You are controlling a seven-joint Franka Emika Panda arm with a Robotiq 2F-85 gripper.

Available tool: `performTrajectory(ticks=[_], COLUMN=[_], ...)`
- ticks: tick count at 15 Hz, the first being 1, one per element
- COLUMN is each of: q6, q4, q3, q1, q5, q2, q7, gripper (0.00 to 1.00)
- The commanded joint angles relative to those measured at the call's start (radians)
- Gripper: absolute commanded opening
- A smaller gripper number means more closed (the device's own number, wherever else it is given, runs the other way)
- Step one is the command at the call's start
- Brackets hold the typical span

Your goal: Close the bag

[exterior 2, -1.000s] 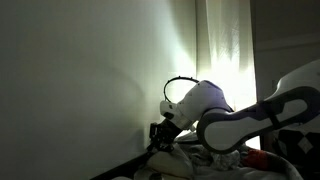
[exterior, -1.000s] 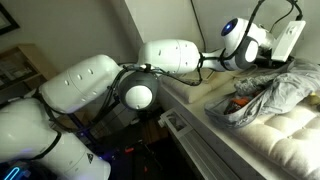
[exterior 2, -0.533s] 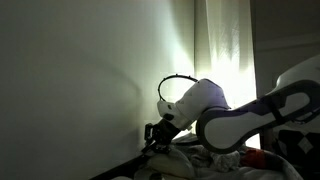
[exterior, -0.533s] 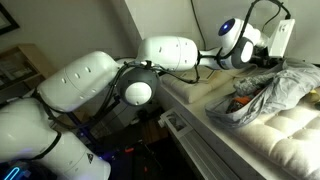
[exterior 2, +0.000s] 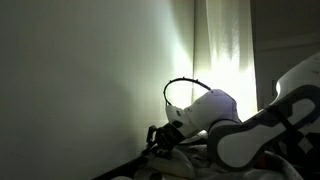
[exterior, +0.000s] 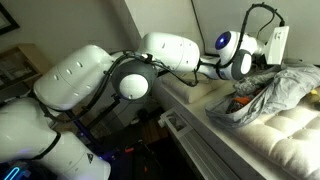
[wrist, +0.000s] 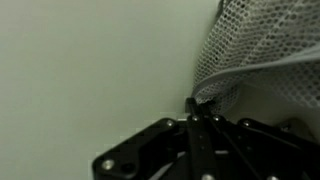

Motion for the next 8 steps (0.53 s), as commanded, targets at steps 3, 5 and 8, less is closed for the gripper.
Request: performTrajectory(ticks=[3, 5, 8], q6=[0.153, 0.163, 0.164], q4=[-0.317, -0.396, -0.499], q3=[-0.073, -0.115, -0.151], q1=[-0.001, 0.008, 0.011], q5=[0.014, 0.035, 0.009], q2=[-0.154, -0.198, -0.271], q7=[0.124, 0.198, 0.326], gripper=[0.01, 0.01, 0.01])
